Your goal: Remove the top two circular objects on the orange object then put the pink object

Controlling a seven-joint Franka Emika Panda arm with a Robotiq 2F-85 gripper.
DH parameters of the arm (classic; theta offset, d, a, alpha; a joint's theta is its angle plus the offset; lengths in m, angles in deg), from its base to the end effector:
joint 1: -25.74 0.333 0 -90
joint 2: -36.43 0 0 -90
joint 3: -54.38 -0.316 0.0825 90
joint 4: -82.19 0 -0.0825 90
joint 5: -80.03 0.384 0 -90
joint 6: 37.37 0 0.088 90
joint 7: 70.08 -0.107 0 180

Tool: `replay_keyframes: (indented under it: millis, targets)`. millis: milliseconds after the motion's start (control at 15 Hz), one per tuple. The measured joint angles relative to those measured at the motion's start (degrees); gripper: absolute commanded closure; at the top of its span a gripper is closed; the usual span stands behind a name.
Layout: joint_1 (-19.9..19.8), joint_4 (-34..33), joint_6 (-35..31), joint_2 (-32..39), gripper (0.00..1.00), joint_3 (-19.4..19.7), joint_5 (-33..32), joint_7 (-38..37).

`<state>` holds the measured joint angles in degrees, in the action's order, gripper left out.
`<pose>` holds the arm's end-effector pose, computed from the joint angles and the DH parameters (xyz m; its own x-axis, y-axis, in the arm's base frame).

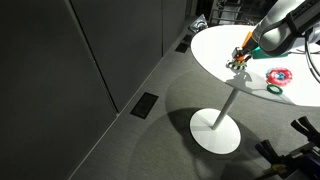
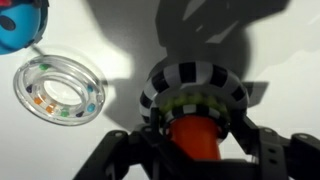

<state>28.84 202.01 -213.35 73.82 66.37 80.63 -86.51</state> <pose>0.5954 -0.0923 0.1469 0.8680 -0.3507 0.3515 -0.3827 -0.9236 0.0236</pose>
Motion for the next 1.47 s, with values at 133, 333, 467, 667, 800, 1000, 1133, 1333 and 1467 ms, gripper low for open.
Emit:
replay_keyframes:
  millis: [133,333,467,667,800,1000,1133,1333,1467]
  targets:
    - [0.16,-0.01,-0.28,0.05,0.56,0.33,0.03,0.0]
    - [1.2,-0.04,-0.56,-0.06,0.56,1.55,0.21,0.0]
    - [2.36,-0.05,-0.56,-0.47,0.56,2.89,0.25,-0.03]
    - [4.49,-0.01,-0.56,-1.67,0.56,5.46,0.26,-0.12]
    - [6.3,0.08,-0.54,-2.76,0.56,7.6,0.26,-0.14]
    - [8.68,0.39,-0.52,-4.75,0.56,10.15,0.25,-0.15]
    - [10.12,0.66,-0.52,-6.25,0.56,11.58,0.24,-0.15]
    - [12.08,1.42,-0.52,-8.68,0.56,13.27,0.21,-0.15]
    - [13.34,2.11,-0.52,-10.39,0.56,14.25,0.21,-0.15]
